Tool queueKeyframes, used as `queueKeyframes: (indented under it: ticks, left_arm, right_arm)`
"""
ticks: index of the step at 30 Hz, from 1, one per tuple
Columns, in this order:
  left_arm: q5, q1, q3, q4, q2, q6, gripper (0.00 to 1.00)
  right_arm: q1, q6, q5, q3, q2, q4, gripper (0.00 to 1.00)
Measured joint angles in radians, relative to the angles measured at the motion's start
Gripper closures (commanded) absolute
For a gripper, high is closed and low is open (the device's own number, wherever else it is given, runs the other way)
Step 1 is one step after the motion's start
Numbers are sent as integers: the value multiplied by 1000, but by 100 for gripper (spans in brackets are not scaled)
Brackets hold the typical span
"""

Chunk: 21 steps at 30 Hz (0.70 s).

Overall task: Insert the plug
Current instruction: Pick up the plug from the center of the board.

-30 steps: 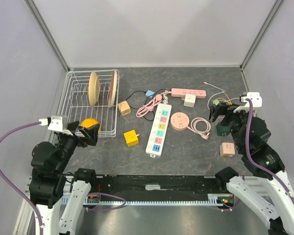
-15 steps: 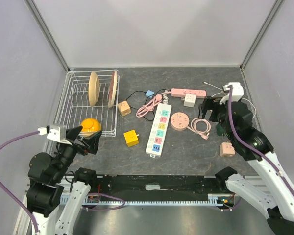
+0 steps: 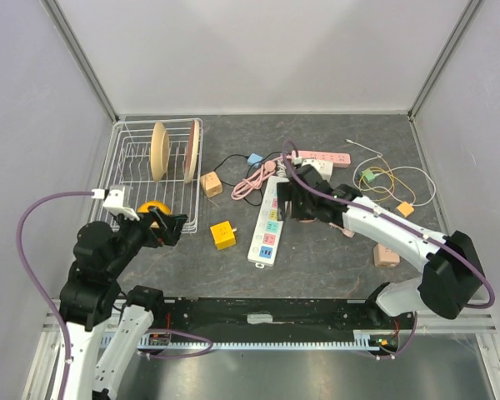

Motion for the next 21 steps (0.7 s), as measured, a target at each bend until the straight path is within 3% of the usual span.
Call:
queueKeyframes:
  ticks: [4,11,21]
  left_arm:
    - [59,0,-37,14,64,-21,1]
    - [146,-54,-59,61,319,-22,0]
    - [-3,-371,145,43,744,128,0]
  right_arm:
    - [83,86,28,-42,25,39,2]
    - [86,114,54,-149,-78,137,2]
    - [86,59,93,-276,-388,211,2]
